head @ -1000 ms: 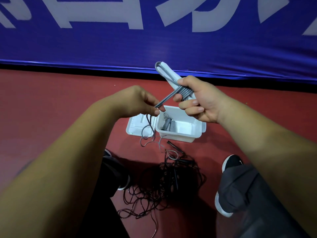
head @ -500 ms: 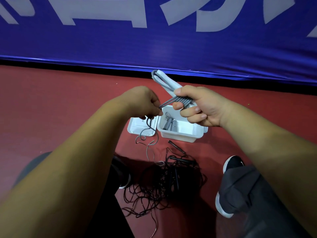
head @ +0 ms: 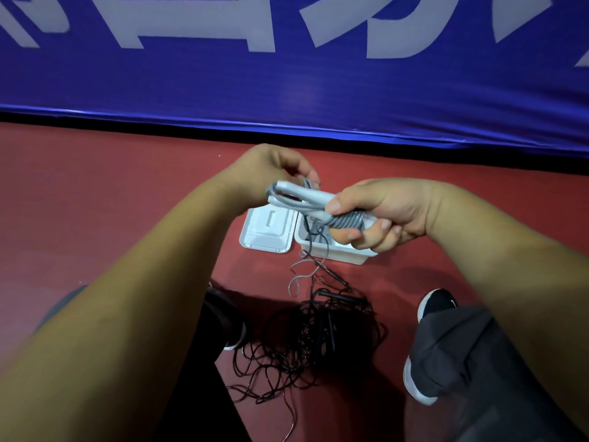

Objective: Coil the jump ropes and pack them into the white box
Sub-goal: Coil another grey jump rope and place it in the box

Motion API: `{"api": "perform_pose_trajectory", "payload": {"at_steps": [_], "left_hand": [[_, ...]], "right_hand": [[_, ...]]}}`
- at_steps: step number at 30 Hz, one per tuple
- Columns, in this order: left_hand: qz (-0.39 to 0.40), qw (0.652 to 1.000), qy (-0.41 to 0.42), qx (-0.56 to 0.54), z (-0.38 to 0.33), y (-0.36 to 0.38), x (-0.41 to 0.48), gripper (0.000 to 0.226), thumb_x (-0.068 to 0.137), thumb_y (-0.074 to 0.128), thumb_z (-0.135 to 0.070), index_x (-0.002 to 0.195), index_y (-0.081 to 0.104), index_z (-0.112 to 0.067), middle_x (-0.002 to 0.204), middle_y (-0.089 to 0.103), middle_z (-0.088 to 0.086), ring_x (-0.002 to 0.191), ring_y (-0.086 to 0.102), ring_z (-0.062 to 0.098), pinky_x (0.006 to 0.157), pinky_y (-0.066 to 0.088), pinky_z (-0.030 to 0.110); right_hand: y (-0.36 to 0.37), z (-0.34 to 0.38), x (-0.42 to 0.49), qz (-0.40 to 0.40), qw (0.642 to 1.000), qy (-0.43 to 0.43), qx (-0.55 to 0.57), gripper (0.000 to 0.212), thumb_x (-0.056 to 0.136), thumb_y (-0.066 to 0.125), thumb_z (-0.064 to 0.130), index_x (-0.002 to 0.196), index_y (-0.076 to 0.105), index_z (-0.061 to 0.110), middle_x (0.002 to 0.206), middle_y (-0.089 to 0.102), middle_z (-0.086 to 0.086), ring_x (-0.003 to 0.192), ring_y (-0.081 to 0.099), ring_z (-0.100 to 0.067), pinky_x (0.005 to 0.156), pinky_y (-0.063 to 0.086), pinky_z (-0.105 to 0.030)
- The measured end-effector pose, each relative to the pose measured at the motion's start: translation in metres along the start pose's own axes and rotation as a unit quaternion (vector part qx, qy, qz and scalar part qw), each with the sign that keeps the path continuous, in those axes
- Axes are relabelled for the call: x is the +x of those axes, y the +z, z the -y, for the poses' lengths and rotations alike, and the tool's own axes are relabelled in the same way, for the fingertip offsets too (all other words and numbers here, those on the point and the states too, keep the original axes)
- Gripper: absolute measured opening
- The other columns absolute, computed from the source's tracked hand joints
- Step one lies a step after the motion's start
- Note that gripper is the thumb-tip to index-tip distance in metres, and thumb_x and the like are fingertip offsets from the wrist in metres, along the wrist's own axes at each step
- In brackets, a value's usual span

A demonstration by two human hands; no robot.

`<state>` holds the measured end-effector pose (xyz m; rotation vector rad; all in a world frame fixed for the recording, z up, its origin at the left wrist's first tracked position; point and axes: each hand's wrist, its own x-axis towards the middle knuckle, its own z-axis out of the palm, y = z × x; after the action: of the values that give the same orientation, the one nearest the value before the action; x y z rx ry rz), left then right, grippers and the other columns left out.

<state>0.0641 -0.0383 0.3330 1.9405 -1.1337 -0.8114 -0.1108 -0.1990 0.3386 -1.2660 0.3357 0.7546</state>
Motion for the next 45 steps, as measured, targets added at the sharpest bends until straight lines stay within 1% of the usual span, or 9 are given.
{"api": "perform_pose_trajectory", "payload": {"at_steps": [3, 7, 9, 15, 21, 30, 36, 41, 45], "left_hand": [[0.0, 0.999, 0.0, -0.037, -0.003, 0.005, 0.003, 0.02, 0.089, 0.075, 0.001, 0.096, 0.082, -0.016, 0.097, 0.079, 0.013, 0.084, 0.069, 0.02, 0.077, 0.058, 0.034], [0.014, 1.0, 0.018, -0.016, -0.006, 0.009, 0.002, 0.017, 0.085, 0.081, 0.0, 0.095, 0.082, -0.014, 0.094, 0.078, 0.015, 0.081, 0.071, 0.017, 0.08, 0.058, 0.032], [0.016, 0.999, 0.029, 0.006, -0.007, 0.011, 0.001, 0.017, 0.084, 0.082, 0.001, 0.092, 0.083, -0.015, 0.092, 0.078, 0.008, 0.079, 0.071, 0.013, 0.076, 0.057, 0.026], [-0.006, 0.996, 0.013, 0.088, -0.006, 0.011, 0.004, 0.011, 0.083, 0.086, -0.015, 0.085, 0.081, -0.024, 0.088, 0.077, 0.0, 0.084, 0.072, 0.021, 0.083, 0.057, 0.042], [0.036, 0.99, -0.032, 0.135, 0.001, 0.006, 0.003, 0.011, 0.088, 0.085, -0.024, 0.097, 0.081, -0.029, 0.085, 0.078, -0.005, 0.086, 0.073, 0.016, 0.085, 0.058, 0.037], [0.09, 0.954, -0.06, 0.28, 0.018, 0.018, 0.005, 0.011, 0.087, 0.072, -0.011, 0.093, 0.076, -0.02, 0.081, 0.077, -0.005, 0.072, 0.074, 0.007, 0.079, 0.062, 0.041], [0.021, 0.987, -0.117, 0.112, 0.01, 0.028, 0.006, 0.005, 0.099, 0.068, -0.008, 0.096, 0.07, -0.005, 0.088, 0.077, 0.016, 0.064, 0.077, 0.029, 0.055, 0.063, 0.037], [-0.048, 0.991, -0.115, -0.037, 0.0, 0.025, 0.008, 0.02, 0.101, 0.071, -0.018, 0.094, 0.067, 0.001, 0.074, 0.068, 0.018, 0.065, 0.076, 0.032, 0.065, 0.064, 0.046], [-0.032, 0.996, -0.048, -0.071, 0.0, 0.021, 0.008, 0.022, 0.105, 0.065, -0.023, 0.098, 0.068, -0.002, 0.087, 0.078, 0.011, 0.081, 0.074, 0.019, 0.078, 0.057, 0.03]], "right_hand": [[0.001, -0.002, 0.001, 0.05, 0.996, 0.047, -0.049, 0.048, 0.104, 0.043, 0.03, 0.072, 0.079, 0.025, 0.061, 0.052, 0.004, 0.033, 0.027, 0.002, 0.039, 0.007, -0.015], [-0.003, -0.01, 0.009, 0.037, 0.994, 0.079, -0.071, 0.024, 0.101, 0.054, 0.029, 0.117, 0.06, 0.013, 0.076, 0.049, -0.005, 0.038, 0.025, -0.003, 0.038, 0.014, -0.012], [-0.005, -0.013, 0.013, 0.013, 0.992, 0.088, -0.089, 0.02, 0.106, 0.052, 0.026, 0.106, 0.067, 0.013, 0.078, 0.05, -0.007, 0.04, 0.025, -0.005, 0.038, 0.015, -0.013], [-0.008, -0.017, 0.024, -0.172, 0.977, 0.065, -0.11, 0.032, 0.101, 0.063, 0.027, 0.123, 0.062, 0.004, 0.085, 0.07, -0.013, 0.046, 0.042, -0.013, 0.04, 0.03, -0.017], [-0.022, -0.023, 0.03, -0.312, 0.943, 0.033, -0.11, 0.032, 0.101, 0.061, 0.034, 0.116, 0.067, 0.006, 0.083, 0.072, -0.013, 0.067, 0.069, -0.023, 0.063, 0.066, -0.043], [-0.022, -0.024, 0.034, -0.317, 0.948, 0.005, -0.037, 0.033, 0.106, 0.063, 0.045, 0.111, 0.065, 0.012, 0.091, 0.072, -0.005, 0.07, 0.064, -0.012, 0.058, 0.061, -0.033], [-0.014, -0.018, 0.039, -0.345, 0.931, -0.071, 0.091, 0.05, 0.099, 0.061, 0.067, 0.117, 0.063, 0.019, 0.081, 0.059, -0.002, 0.055, 0.042, -0.009, 0.044, 0.038, -0.021], [-0.019, -0.013, 0.037, -0.367, 0.913, -0.085, 0.157, 0.067, 0.089, 0.057, 0.085, 0.102, 0.06, 0.02, 0.073, 0.055, 0.003, 0.05, 0.033, -0.007, 0.041, 0.02, -0.018], [-0.024, -0.012, 0.035, -0.367, 0.907, -0.096, 0.184, 0.061, 0.091, 0.057, 0.083, 0.099, 0.057, 0.023, 0.07, 0.054, 0.004, 0.049, 0.031, -0.006, 0.039, 0.017, -0.017]]}}
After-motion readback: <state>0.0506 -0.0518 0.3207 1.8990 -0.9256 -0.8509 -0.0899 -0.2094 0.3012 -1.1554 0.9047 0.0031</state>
